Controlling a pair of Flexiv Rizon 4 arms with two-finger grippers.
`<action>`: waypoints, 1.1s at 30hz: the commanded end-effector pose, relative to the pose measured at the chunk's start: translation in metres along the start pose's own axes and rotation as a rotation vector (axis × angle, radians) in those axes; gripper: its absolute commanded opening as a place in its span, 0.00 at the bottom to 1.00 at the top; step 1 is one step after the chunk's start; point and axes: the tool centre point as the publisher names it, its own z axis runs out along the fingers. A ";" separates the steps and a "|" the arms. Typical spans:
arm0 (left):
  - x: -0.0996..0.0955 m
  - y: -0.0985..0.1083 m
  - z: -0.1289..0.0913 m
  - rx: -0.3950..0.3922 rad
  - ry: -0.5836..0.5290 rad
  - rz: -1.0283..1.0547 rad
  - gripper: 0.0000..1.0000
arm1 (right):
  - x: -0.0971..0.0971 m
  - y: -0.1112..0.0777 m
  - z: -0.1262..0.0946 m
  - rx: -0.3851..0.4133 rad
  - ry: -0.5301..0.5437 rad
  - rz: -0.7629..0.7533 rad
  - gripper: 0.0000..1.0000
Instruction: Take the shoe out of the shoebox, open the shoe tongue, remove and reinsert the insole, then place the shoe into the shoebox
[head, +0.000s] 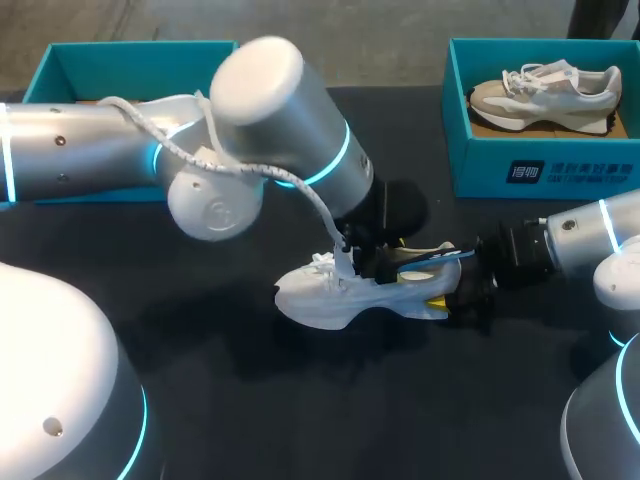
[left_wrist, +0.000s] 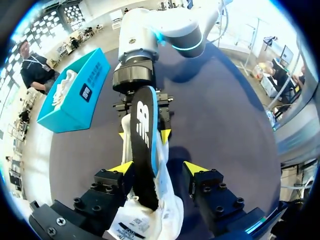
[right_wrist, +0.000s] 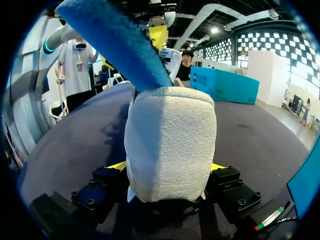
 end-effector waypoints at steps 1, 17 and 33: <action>0.000 -0.006 0.012 -0.007 -0.024 -0.005 0.59 | 0.000 0.000 0.002 0.006 -0.001 0.001 0.00; -0.011 -0.009 0.033 -0.009 -0.063 -0.005 0.53 | 0.000 0.000 0.002 0.006 -0.001 0.001 0.00; -0.024 -0.008 0.052 0.001 -0.066 0.004 0.47 | 0.000 0.000 0.002 0.006 -0.001 0.001 0.00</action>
